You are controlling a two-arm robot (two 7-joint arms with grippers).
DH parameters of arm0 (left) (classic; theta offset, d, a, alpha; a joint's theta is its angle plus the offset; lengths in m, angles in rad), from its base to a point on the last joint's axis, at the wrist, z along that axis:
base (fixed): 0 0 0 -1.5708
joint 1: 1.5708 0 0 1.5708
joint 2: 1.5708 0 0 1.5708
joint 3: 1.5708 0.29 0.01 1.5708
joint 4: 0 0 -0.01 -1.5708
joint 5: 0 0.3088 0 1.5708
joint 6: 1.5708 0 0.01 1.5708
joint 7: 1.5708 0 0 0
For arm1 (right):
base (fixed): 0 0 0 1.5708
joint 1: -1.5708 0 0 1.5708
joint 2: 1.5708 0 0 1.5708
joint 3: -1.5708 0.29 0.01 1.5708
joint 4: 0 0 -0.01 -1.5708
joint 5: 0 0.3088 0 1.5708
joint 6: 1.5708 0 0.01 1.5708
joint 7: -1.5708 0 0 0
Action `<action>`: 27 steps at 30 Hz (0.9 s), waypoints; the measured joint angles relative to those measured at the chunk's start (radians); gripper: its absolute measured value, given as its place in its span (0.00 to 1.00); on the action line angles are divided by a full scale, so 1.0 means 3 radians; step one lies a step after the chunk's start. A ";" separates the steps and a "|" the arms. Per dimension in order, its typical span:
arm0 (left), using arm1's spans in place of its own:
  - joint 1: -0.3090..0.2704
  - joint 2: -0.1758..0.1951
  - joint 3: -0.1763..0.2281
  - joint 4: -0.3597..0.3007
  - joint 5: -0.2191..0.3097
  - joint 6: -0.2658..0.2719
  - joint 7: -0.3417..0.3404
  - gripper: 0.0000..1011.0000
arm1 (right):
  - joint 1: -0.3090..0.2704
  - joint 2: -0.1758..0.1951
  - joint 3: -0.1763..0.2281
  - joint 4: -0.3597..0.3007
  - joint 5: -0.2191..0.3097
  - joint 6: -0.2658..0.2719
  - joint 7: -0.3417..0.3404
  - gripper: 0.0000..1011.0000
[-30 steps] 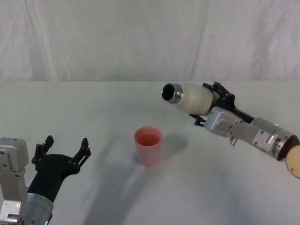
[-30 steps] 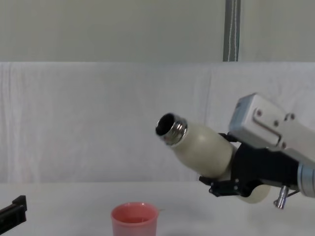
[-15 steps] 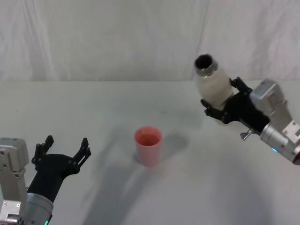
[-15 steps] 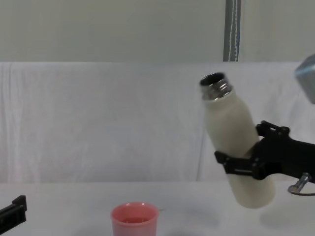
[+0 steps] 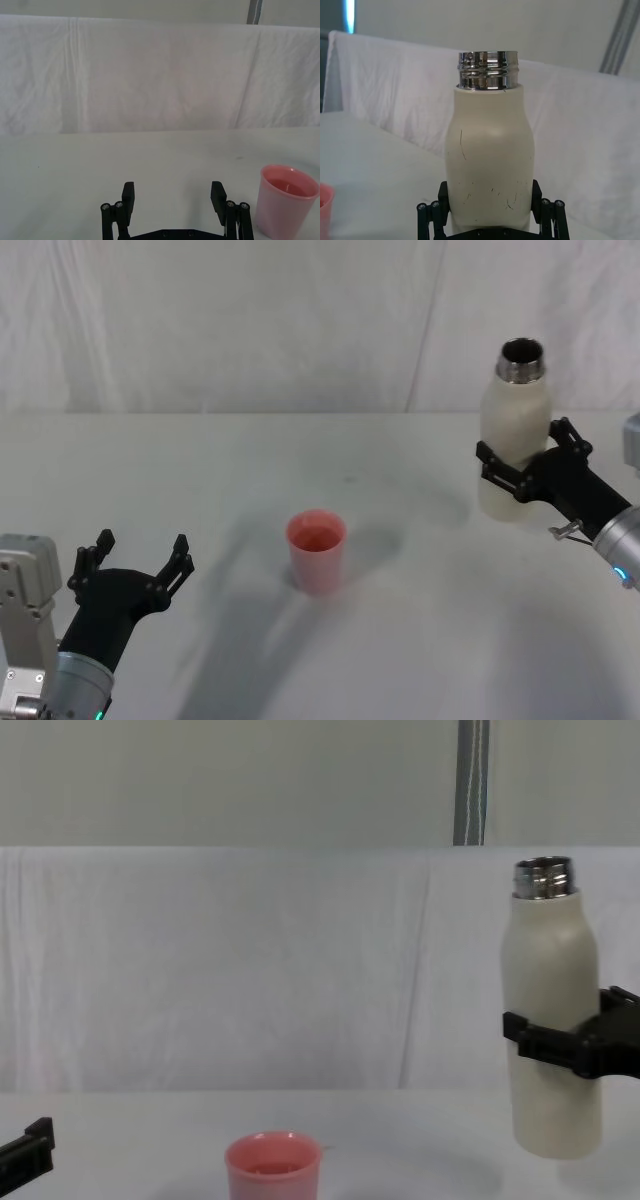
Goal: Grasp the thermos with one hand and pour water into the cup lid.
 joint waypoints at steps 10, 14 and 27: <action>0.0000 0.0000 0.0000 0.0000 0.0000 0.0000 0.0000 0.99 | -0.0117 -0.0023 0.0110 -0.0012 0.0215 -0.0012 -0.0005 0.95; 0.0000 0.0000 0.0000 0.0000 0.0000 0.0000 0.0000 0.99 | -0.0164 -0.0017 0.0122 -0.0027 0.0229 -0.0019 -0.0023 0.95; 0.0000 0.0000 0.0000 0.0000 0.0000 0.0000 0.0000 0.99 | -0.0325 -0.0010 0.0138 -0.0092 0.0309 0.0073 -0.0052 0.95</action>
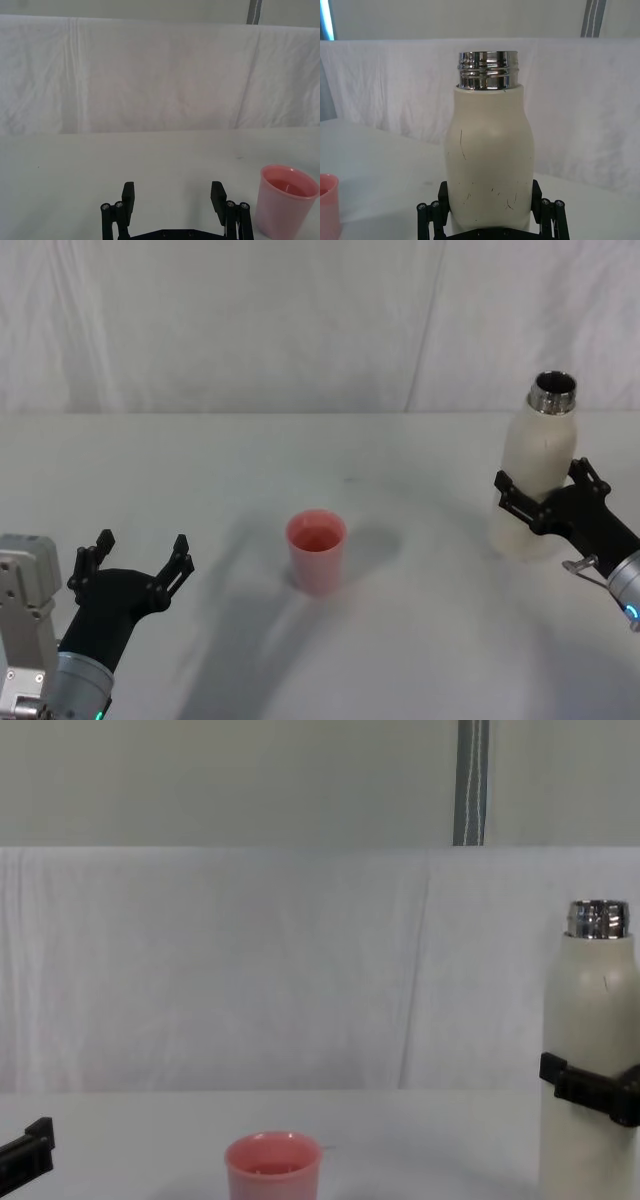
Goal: Grasp the thermos with one hand and pour water into the cup lid.
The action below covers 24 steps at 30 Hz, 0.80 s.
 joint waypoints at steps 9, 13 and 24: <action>0.0000 0.0000 0.0000 0.0000 0.0000 0.0000 0.0000 0.99 | -0.0040 -0.0018 0.0002 0.0004 0.0048 0.0013 -0.0002 0.95; 0.0000 0.0000 0.0000 0.0000 0.0000 0.0000 0.0000 0.99 | -0.0045 -0.0026 0.0000 0.0028 0.0056 -0.0004 -0.0004 0.95; 0.0000 0.0000 0.0000 0.0000 0.0000 0.0000 0.0000 0.99 | -0.0053 -0.0070 -0.0001 0.0147 0.0090 -0.0163 0.0036 0.95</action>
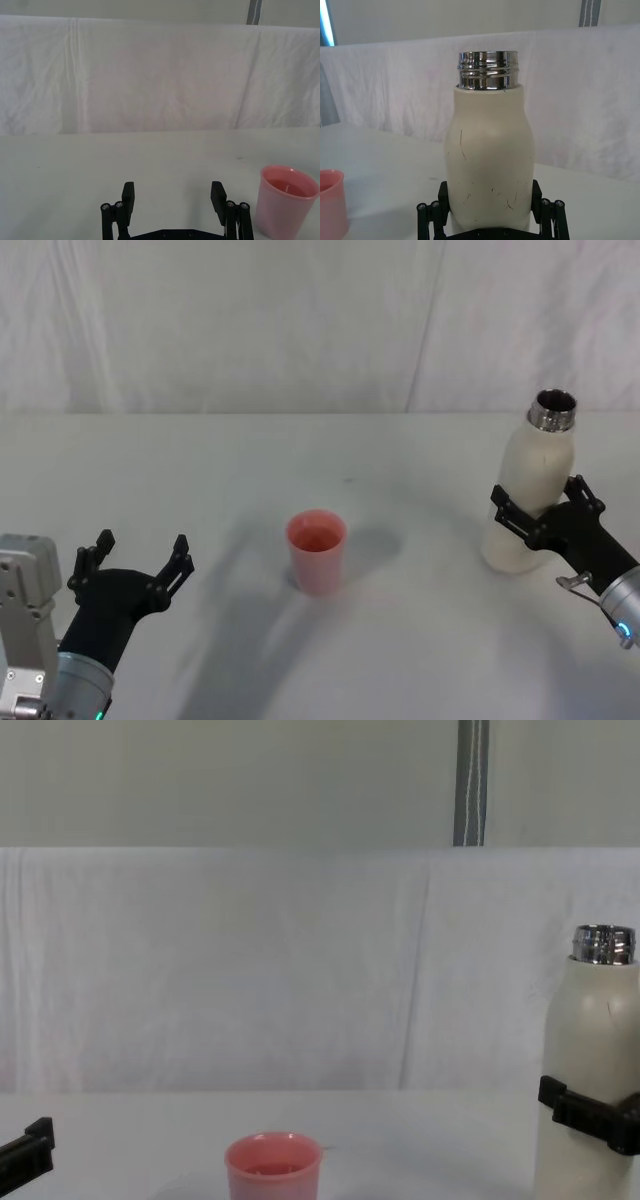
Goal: Grasp the thermos with one hand and pour water into the cup lid.
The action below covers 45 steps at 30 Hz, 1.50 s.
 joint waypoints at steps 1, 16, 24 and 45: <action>0.0000 0.0000 0.0000 0.0000 0.0000 0.0000 0.0000 0.99 | 0.0000 -0.0002 0.0000 0.0008 0.0002 -0.0005 0.0004 0.95; 0.0000 0.0000 0.0000 0.0000 0.0000 0.0000 0.0000 0.99 | 0.0016 0.0017 -0.0032 0.0045 -0.0084 -0.0027 0.0010 0.95; 0.0000 0.0000 0.0000 0.0000 0.0000 0.0000 0.0000 0.99 | 0.0023 0.0012 -0.0035 0.0047 -0.0093 -0.0026 0.0010 0.95; 0.0000 0.0000 0.0000 0.0000 0.0000 0.0000 0.0000 0.99 | 0.0023 0.0014 -0.0035 0.0047 -0.0093 -0.0019 0.0009 0.95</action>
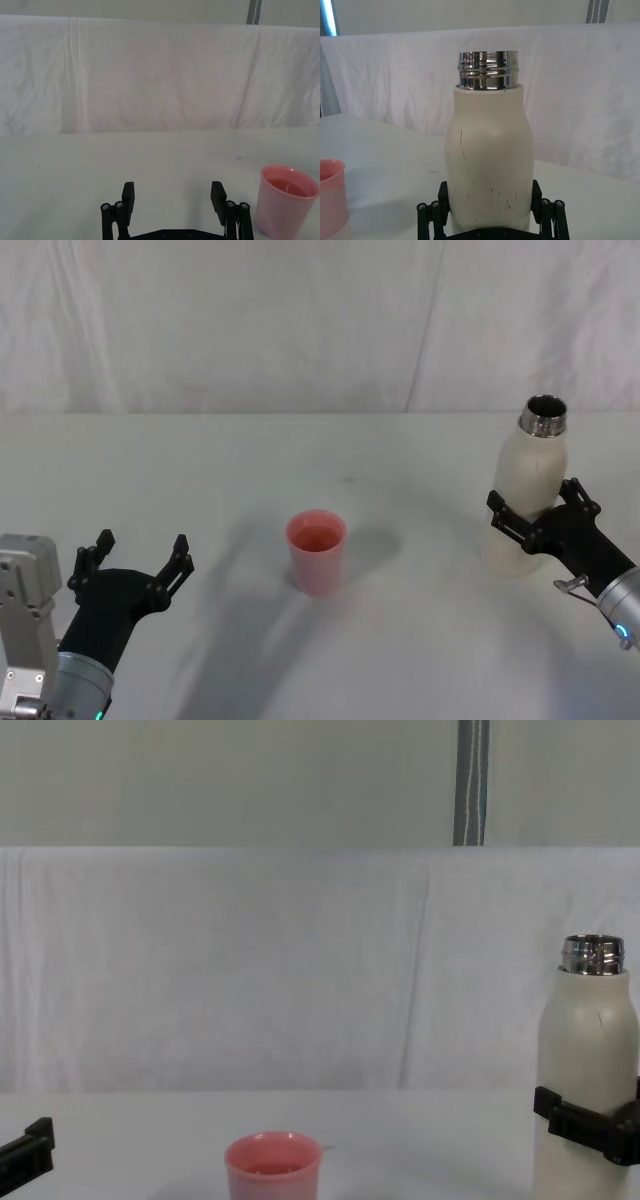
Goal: Grasp the thermos with one hand and pour water into the cup lid.
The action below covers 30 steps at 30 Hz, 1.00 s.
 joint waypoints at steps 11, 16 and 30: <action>0.0000 0.0000 0.0000 0.0000 0.0000 0.0000 0.0000 0.99 | 0.0001 0.0000 0.0001 -0.0003 0.0001 -0.0002 -0.0001 0.99; 0.0000 0.0000 0.0000 0.0000 0.0000 0.0000 0.0000 0.99 | 0.0001 0.0000 0.0001 -0.0003 0.0001 -0.0002 -0.0001 0.99; 0.0000 0.0000 0.0000 0.0000 0.0000 0.0000 0.0000 0.99 | -0.0017 -0.0006 0.0016 -0.0018 0.0019 -0.0007 -0.0001 0.99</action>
